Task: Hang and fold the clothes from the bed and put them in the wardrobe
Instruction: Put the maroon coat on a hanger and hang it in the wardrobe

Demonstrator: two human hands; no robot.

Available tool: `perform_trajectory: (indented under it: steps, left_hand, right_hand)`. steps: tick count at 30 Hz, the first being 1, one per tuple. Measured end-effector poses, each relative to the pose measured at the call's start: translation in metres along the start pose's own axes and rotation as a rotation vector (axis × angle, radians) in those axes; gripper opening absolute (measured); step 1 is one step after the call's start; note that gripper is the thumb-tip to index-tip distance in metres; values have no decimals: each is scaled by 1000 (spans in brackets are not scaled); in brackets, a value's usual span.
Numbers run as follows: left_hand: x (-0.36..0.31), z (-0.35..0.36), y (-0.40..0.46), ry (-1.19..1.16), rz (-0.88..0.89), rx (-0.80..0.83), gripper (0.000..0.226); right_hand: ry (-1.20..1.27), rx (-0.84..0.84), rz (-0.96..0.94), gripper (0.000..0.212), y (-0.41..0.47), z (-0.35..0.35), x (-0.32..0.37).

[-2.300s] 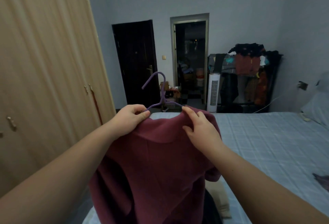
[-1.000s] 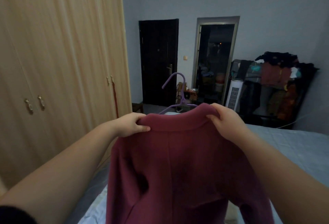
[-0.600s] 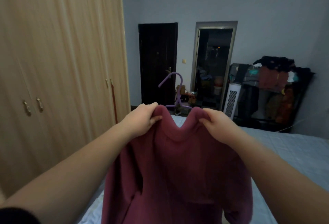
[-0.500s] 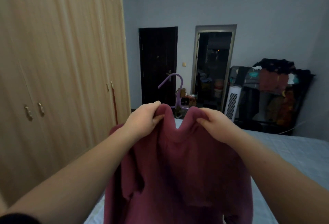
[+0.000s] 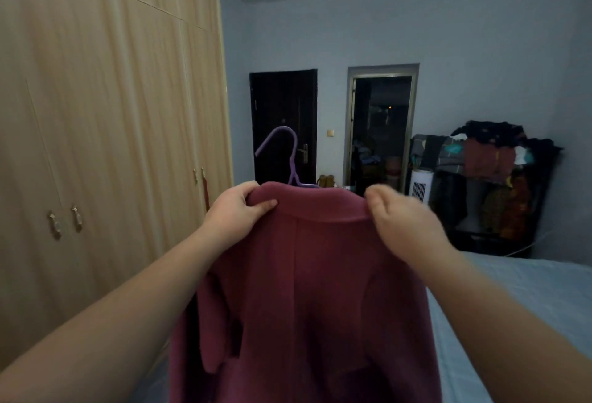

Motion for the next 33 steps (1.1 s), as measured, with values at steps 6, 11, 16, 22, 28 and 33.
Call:
perform_trajectory:
  steps: [6,11,16,22,28,33]
  left_hand:
    - [-15,4,-5,4,66,34,22]
    - [-21,11,-18,70,164,83,24]
    - [-28,0,-22,131,245,6,17]
    - [-37,-13,-7,455,199,47,49]
    - [-30,-48,-10,129,4,376,19]
    - [-6,-85,-35,75,-118,471,35]
  right_hand:
    - [-194,134,-60,70,-7,52,15]
    - [140,163,-78,13,-4,52,13]
    - [367,323,-294,24,11,28,28]
    - [393,166,-278,16,36,5,22]
    - [384,202,-347,21,42,16,38]
    - [411,217,-424,25,39,32,93]
Point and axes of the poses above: each hand's wrist, its own y-axis towards the middle knuckle, its own z-axis out of the palm, x = y × z, the point moved 4 cm from there along y, towards the middle knuckle, and after that the axes turned 8 degrees about -y, right-handed, at the moved point
